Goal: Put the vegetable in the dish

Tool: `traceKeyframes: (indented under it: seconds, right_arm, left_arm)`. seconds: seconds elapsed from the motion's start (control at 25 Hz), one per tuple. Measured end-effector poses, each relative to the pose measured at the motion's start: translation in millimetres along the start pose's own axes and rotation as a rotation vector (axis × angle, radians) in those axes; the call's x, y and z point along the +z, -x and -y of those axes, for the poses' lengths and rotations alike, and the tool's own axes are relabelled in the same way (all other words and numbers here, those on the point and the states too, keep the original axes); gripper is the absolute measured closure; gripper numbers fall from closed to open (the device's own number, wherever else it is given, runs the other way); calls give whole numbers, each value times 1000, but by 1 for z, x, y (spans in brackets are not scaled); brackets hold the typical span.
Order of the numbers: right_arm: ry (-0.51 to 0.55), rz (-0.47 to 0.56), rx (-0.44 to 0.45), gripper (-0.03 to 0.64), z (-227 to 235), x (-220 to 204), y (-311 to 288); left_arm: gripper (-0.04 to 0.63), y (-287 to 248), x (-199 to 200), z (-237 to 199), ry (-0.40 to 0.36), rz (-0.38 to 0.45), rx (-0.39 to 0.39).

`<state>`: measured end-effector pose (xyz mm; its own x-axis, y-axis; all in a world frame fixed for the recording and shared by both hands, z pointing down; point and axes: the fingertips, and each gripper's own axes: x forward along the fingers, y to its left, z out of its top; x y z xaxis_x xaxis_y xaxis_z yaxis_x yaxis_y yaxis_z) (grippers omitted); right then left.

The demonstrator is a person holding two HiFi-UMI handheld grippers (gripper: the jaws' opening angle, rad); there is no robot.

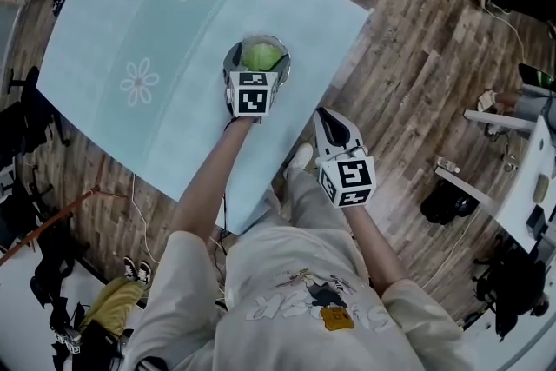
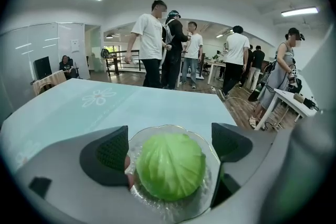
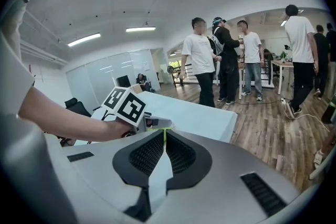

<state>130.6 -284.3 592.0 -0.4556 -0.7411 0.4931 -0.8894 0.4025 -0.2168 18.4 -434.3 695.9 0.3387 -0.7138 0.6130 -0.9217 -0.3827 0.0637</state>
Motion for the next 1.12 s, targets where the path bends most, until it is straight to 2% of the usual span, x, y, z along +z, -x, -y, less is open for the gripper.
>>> traceKeyframes:
  seconds: [0.2,0.36,0.64,0.88,1.12]
  right_arm:
    - [-14,-4,-11,586,-5,0,2]
    - [-24,5,-23,586,-7,0,9]
    - [-68,15,-47,586,-12,-4,23]
    - [-68,28,-55,586,-25,-5,29]
    - [-66,41,-66,586,-40,-3,39]
  left_arm:
    - [98,8,-8,1,-10,-9,-13]
    - [150,18,-2,8,-9,6,-24]
    - [356,52,2,22,-23,33,-34]
    - [543,72,-13,19,-11,34,8]
    - [588,97,-10,21,-1,52,0]
